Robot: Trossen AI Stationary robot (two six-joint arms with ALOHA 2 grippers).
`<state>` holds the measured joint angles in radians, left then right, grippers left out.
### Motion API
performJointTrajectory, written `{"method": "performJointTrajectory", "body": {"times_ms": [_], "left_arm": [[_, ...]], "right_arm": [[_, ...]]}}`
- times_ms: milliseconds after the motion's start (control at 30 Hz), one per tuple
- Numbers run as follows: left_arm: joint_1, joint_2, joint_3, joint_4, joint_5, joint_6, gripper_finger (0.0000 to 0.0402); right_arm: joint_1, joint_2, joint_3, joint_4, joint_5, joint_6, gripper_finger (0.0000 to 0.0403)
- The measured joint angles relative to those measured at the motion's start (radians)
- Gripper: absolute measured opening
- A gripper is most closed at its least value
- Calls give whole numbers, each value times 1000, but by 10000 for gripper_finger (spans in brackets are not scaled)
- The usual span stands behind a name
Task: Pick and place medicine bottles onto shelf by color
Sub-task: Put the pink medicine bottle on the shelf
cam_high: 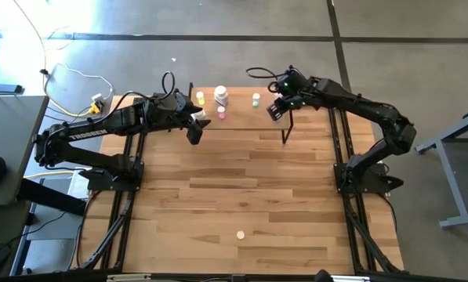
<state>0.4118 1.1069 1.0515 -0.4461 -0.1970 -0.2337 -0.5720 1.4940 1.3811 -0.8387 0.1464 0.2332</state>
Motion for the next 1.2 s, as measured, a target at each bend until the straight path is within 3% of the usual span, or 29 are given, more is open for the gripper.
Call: {"method": "performJointTrajectory", "body": {"times_ms": [400, 767, 1200], "left_arm": [[0, 0, 0, 0, 2, 0, 280], [0, 0, 0, 0, 2, 1, 280], [-1, 0, 0, 0, 9, 1, 280]], "right_arm": [[-11, 0, 0, -60, 1, 20, 95], [-11, 0, 0, -63, -2, 30, 137], [-11, -16, 0, -62, 32, 58, 151]]}}
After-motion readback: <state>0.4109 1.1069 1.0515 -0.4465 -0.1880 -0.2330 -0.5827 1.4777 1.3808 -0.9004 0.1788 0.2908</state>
